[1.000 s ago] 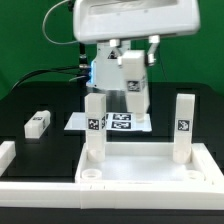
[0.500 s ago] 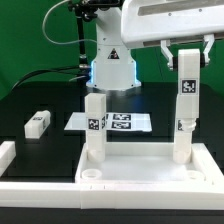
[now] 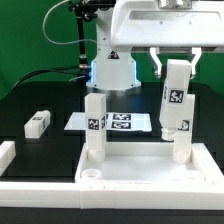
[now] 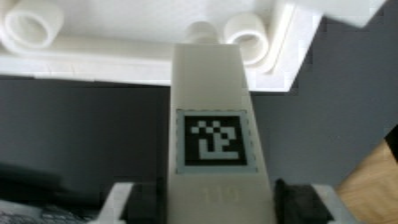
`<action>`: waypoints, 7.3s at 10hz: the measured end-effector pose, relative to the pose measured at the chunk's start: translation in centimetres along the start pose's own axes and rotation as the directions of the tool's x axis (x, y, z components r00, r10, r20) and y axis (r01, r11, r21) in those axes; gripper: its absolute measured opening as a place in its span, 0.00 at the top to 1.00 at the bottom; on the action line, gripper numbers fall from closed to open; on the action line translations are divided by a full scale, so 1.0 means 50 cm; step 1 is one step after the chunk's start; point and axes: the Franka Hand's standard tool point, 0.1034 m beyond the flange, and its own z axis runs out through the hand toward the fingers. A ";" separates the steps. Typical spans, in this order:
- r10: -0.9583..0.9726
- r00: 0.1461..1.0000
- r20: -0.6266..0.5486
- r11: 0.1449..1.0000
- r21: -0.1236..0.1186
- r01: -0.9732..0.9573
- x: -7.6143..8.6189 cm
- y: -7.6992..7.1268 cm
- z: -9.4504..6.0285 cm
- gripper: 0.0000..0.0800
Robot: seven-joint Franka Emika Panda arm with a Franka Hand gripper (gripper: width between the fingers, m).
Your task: Assemble desk
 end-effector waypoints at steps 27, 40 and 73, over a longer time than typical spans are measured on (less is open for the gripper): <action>0.051 0.997 0.058 0.995 0.085 -0.056 -0.019 -0.067 0.103 0.64; 0.050 0.998 0.037 0.996 0.075 -0.053 -0.018 -0.056 0.115 0.64; 0.028 0.837 0.546 0.990 0.100 -0.098 -0.017 -0.046 0.155 0.19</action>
Offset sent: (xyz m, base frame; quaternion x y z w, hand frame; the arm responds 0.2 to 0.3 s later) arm 0.0000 0.0000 0.0000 0.0000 0.0000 0.0000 1.0000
